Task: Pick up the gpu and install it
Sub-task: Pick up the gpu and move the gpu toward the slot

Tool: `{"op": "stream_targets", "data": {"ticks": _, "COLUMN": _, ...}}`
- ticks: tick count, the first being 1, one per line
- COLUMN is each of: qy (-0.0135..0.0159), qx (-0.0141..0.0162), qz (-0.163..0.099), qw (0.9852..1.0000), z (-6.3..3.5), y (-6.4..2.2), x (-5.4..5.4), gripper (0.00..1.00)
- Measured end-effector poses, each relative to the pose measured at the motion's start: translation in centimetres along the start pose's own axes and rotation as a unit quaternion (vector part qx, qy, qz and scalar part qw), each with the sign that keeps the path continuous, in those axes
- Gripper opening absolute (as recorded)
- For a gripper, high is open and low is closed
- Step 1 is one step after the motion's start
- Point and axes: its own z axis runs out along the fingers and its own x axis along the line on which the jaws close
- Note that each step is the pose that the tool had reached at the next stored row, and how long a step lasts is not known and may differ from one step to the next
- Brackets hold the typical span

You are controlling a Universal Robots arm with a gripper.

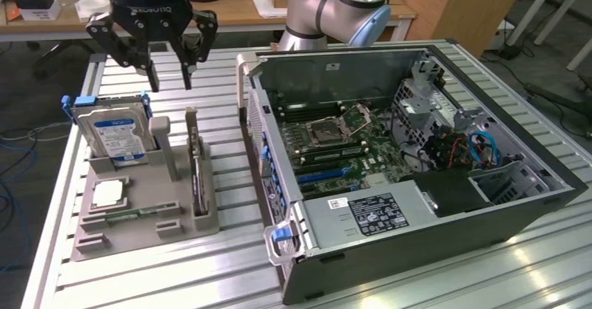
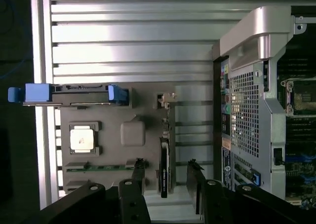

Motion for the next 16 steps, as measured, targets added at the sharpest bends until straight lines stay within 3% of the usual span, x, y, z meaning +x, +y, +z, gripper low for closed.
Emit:
{"op": "stream_targets", "data": {"ticks": 6, "qy": 0.0008, "qx": 0.0005, "qz": -0.016, "qw": 0.9999, "z": 0.03, "y": -0.29, "x": 0.0, "gripper": 0.47}}
{"op": "stream_targets", "data": {"ticks": 16, "qy": 0.0010, "qx": 0.0034, "qz": -0.021, "qw": 0.9998, "z": 0.09, "y": -1.70, "x": 0.0, "gripper": 0.47}}
